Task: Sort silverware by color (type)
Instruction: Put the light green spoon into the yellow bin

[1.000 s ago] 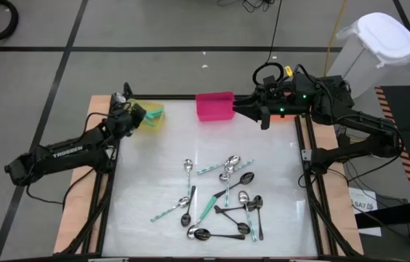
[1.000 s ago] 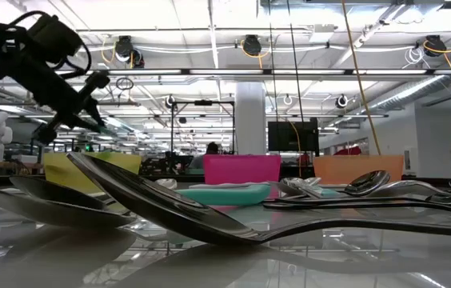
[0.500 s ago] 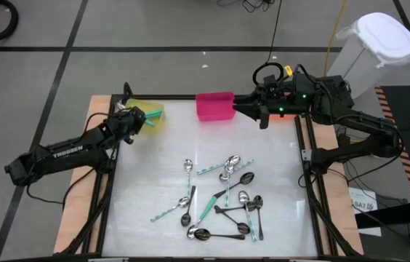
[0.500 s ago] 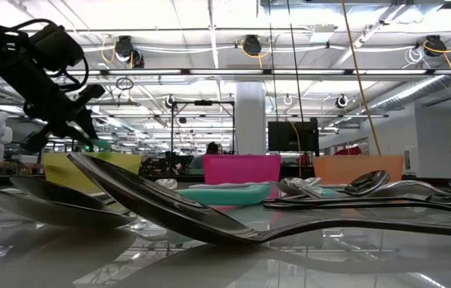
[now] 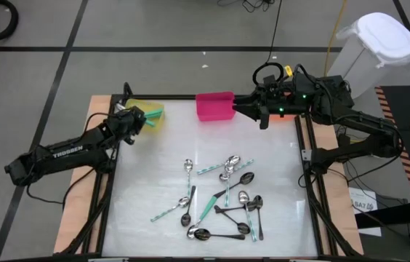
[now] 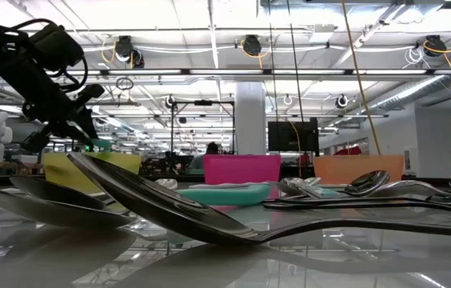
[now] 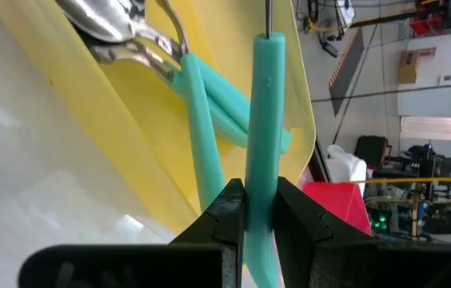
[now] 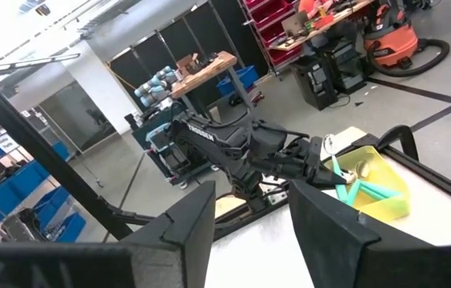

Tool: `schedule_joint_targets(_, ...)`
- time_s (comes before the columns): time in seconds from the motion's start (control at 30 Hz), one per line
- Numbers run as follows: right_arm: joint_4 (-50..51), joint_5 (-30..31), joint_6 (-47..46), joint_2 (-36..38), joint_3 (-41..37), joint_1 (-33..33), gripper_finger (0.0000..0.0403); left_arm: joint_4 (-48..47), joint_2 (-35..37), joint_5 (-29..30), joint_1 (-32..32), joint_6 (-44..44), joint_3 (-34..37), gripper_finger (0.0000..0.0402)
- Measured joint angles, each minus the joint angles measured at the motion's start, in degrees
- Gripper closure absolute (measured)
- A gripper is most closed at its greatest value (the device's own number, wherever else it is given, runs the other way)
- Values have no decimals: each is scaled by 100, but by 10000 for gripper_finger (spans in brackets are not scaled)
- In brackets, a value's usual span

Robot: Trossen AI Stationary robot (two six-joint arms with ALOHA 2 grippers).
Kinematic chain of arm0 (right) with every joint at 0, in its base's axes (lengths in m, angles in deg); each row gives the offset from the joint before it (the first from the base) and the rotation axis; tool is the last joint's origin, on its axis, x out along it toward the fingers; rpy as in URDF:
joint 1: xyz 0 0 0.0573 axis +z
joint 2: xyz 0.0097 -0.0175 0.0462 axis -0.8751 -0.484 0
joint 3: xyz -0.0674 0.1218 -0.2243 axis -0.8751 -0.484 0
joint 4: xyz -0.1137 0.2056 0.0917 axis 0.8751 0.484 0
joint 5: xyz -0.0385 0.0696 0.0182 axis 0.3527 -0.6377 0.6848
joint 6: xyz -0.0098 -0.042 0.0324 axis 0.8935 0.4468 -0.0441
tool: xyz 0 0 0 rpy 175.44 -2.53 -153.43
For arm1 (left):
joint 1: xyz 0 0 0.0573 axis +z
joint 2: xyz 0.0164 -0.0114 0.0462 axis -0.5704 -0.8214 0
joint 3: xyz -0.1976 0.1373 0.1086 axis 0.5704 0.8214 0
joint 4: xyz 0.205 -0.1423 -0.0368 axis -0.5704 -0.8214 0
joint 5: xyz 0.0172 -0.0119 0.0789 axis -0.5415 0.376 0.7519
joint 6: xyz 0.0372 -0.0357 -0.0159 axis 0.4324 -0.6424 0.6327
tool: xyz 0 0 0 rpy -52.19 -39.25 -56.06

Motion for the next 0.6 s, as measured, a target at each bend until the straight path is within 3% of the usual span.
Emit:
schedule_joint_targets(0.13, 0, 0, 1, 0, 0, 0, 245, -4, -1, -112, 0, -9, 0, 356)
schedule_joint_targets(0.33, 0, -2, 0, 0, 0, 0, 245, -18, -1, -115, 4, -39, 0, 292)
schedule_joint_targets(0.6, 0, -6, -20, 0, 0, 0, 245, 19, -1, -326, 4, 37, 0, 258)
